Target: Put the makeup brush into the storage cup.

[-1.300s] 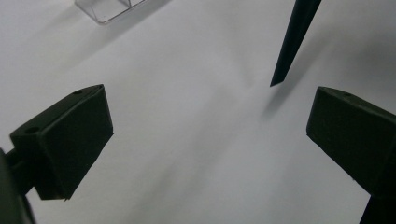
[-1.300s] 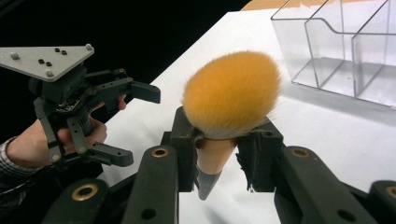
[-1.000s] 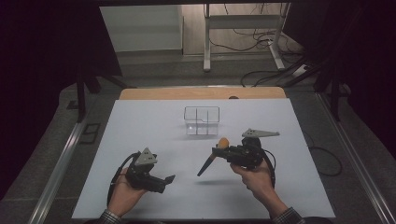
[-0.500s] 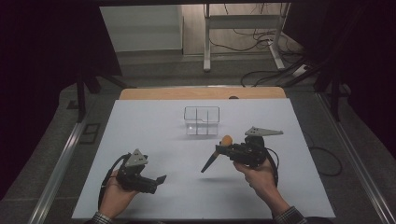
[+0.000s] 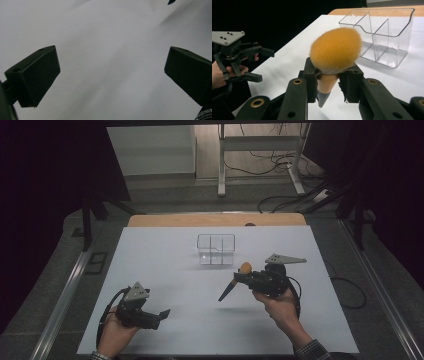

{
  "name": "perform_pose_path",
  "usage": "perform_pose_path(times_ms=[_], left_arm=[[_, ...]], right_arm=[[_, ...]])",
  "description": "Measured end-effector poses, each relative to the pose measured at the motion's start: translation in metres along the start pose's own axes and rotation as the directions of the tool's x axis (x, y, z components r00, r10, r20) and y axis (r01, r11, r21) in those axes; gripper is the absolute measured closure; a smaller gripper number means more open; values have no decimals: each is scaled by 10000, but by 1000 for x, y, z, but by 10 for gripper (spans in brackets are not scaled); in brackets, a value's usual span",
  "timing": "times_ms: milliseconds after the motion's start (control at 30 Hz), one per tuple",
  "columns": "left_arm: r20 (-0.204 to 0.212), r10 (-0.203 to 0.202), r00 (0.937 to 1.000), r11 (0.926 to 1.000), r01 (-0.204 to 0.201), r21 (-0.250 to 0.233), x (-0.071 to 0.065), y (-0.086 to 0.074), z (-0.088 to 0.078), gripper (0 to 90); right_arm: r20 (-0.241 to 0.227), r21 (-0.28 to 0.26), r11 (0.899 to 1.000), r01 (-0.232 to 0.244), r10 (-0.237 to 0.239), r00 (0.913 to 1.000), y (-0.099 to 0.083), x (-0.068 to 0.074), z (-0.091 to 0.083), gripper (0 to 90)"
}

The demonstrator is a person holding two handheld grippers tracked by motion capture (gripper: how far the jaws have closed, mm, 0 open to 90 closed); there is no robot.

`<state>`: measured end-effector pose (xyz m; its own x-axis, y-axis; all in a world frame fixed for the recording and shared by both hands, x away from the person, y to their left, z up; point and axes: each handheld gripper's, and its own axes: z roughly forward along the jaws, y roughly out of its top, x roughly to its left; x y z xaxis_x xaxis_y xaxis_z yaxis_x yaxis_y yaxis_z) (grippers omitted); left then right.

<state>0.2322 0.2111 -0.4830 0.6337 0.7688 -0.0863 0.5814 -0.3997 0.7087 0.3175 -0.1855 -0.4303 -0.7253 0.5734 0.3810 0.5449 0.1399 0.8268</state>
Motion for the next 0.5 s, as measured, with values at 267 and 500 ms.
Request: perform_pose_path(times_ms=[267,500], left_arm=[[69,-182,9998,9998,182,-48,3,-5,-4,7],[27,-205,9998,9998,205,-62,5,-10,-8,5]], right_arm=[[202,-116,9999,67,-65,9998,4,-5,-4,687],[413,-226,9997,113,-103,9991,7,-10,-8,687]])
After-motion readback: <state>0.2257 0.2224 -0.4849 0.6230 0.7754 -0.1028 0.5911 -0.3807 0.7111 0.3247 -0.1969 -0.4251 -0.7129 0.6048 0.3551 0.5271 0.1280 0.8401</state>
